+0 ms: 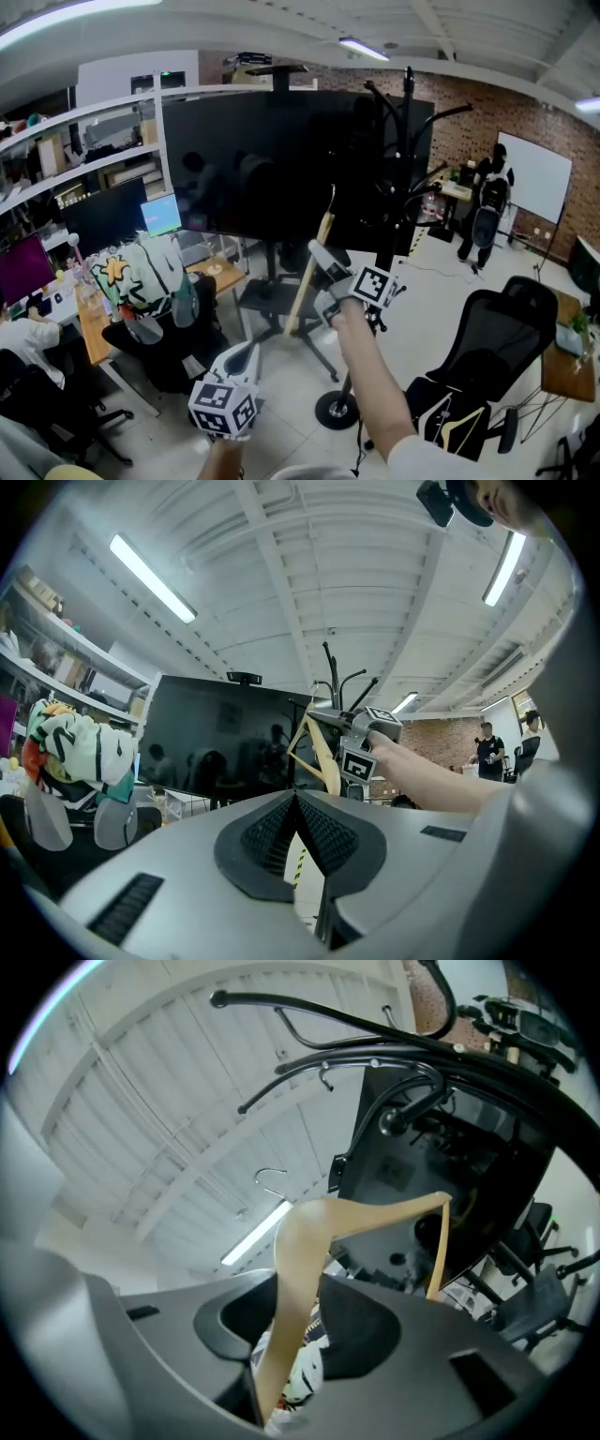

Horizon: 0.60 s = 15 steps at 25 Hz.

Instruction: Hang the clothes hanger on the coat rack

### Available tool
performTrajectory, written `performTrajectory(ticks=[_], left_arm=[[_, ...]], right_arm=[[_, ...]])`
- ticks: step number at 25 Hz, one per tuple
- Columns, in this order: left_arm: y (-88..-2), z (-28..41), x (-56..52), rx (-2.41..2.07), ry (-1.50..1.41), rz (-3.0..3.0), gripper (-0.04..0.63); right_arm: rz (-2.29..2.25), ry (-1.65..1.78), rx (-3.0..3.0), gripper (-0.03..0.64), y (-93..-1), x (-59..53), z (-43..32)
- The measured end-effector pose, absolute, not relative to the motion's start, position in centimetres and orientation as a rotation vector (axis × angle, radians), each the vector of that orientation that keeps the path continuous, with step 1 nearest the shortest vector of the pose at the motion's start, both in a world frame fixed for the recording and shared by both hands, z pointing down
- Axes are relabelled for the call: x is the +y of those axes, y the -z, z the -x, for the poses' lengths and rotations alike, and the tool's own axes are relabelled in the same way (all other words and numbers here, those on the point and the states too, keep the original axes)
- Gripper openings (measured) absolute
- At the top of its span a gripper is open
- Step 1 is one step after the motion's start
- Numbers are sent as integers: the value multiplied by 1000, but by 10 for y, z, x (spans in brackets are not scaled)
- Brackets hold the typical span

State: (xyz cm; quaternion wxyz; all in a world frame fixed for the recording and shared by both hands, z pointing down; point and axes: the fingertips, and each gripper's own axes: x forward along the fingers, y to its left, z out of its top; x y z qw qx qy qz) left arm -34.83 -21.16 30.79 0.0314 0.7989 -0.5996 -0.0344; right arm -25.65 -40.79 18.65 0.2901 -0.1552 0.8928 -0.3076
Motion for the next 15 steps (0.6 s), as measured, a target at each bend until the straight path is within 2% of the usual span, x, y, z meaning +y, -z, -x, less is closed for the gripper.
performTrajectory(ticks=[15], left_arm=[[-326,391,-235,-1928,108,-2358,-9]], right_arm=[[430,851,2026,155,-155,-511,249]])
